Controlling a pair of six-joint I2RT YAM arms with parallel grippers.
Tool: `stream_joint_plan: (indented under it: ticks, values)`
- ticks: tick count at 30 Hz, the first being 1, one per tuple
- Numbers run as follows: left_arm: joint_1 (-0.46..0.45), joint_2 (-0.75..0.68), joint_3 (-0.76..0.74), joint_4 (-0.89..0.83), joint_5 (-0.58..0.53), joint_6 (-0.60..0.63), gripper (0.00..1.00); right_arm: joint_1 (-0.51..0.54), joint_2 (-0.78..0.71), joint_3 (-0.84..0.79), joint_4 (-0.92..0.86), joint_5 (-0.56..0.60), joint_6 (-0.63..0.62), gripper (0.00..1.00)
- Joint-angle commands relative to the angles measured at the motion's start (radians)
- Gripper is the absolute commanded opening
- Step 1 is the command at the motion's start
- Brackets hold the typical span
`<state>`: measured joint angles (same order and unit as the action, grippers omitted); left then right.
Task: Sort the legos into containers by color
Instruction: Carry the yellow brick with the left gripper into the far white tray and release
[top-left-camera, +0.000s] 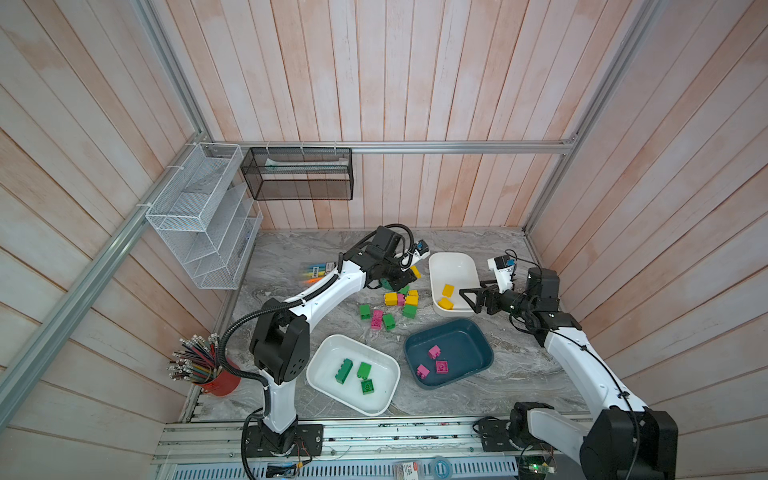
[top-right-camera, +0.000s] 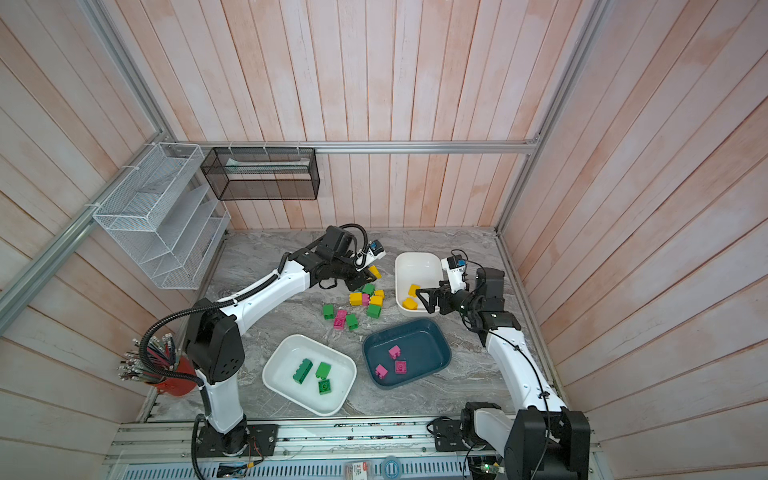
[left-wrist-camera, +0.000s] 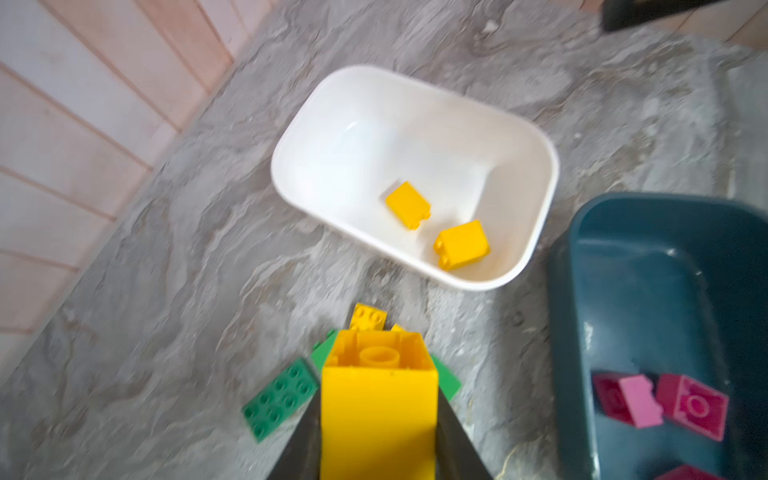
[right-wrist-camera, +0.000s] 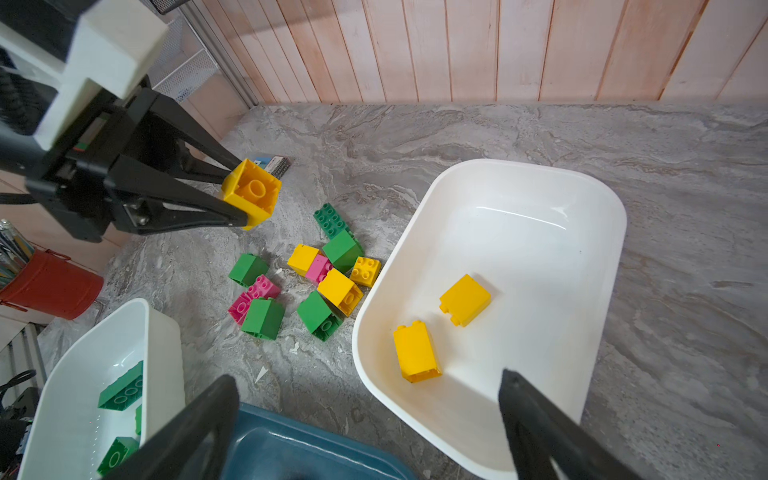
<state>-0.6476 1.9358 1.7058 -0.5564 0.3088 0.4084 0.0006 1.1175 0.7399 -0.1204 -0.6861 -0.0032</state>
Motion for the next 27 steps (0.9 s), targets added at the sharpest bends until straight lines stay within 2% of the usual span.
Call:
stream_joint_plan:
  ticks: [1, 10, 20, 22, 25, 27]
  values:
    - [-0.029, 0.109, 0.095, 0.046, 0.012, -0.092, 0.28, -0.01, 0.002, 0.03, 0.004, 0.018, 0.0, 0.98]
    - [-0.101, 0.373, 0.365, 0.107, -0.057, -0.207, 0.27, -0.029, -0.018, 0.02, 0.002, 0.033, 0.003, 0.98]
    - [-0.113, 0.557, 0.532, 0.062, -0.105, -0.203, 0.31, -0.037, -0.023, 0.007, 0.004, 0.039, 0.002, 0.98]
    - [-0.115, 0.559, 0.544, 0.051, -0.11, -0.199, 0.38, -0.037, -0.021, 0.006, 0.003, 0.036, 0.003, 0.98]
    - [-0.115, 0.528, 0.523, 0.04, -0.127, -0.18, 0.56, -0.037, -0.023, 0.003, 0.004, 0.034, 0.003, 0.98]
    - [-0.113, 0.491, 0.496, 0.033, -0.127, -0.169, 0.61, -0.037, -0.023, 0.001, 0.007, 0.032, 0.006, 0.98]
